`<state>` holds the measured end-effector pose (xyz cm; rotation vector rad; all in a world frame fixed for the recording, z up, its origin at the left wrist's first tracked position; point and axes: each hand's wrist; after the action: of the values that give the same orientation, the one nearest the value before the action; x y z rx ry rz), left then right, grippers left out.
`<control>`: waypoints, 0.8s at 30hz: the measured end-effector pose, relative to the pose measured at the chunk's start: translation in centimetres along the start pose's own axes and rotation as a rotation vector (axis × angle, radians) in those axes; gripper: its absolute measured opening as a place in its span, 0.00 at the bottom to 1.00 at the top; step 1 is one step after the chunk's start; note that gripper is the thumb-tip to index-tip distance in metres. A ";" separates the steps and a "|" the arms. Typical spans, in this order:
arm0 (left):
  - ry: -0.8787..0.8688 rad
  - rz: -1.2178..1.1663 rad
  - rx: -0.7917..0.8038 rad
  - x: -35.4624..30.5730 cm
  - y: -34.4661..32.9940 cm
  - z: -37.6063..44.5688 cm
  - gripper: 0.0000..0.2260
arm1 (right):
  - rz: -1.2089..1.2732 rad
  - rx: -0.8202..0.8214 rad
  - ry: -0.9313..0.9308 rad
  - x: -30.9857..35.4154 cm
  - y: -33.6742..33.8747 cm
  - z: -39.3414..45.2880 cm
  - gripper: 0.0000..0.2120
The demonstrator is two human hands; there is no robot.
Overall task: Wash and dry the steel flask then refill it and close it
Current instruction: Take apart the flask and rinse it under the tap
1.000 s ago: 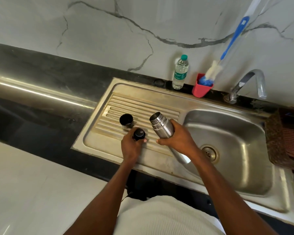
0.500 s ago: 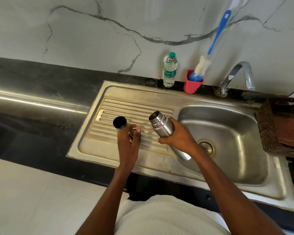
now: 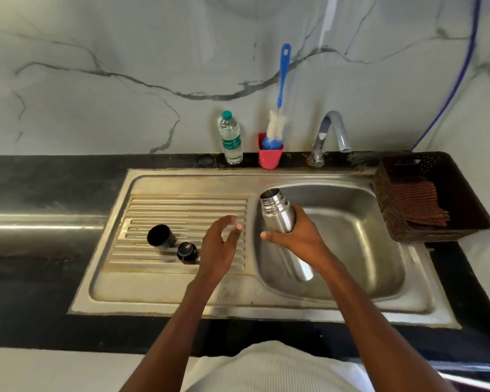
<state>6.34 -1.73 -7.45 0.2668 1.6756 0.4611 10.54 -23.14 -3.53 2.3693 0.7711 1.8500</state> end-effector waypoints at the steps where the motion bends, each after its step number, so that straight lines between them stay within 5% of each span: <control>1: -0.002 0.089 0.045 0.4 -0.8 0.4 0.16 | 0.012 -0.032 -0.010 -0.4 0.5 -0.2 0.34; 8: 0.018 0.664 0.379 0.5 -5.1 4.2 0.32 | -0.007 -0.219 -0.068 -2.4 4.2 -1.0 0.33; 15: 0.082 0.894 0.650 2.6 -4.5 8.7 0.49 | -0.511 -0.110 -0.191 -4.0 7.4 1.0 0.36; 24: 0.184 0.966 0.789 3.9 -4.7 8.6 0.41 | -1.004 0.114 -0.373 -6.5 7.5 4.3 0.36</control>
<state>14.62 -2.98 -13.90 1.6944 1.7621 0.5012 16.14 -31.18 -8.16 1.7041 1.6091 0.9365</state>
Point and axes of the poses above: each hand's wrist, its own z-axis towards the middle knuckle, its own y-axis out of the back of the hand, x = y × z, and after that the axes turned 9 degrees about x, right-handed
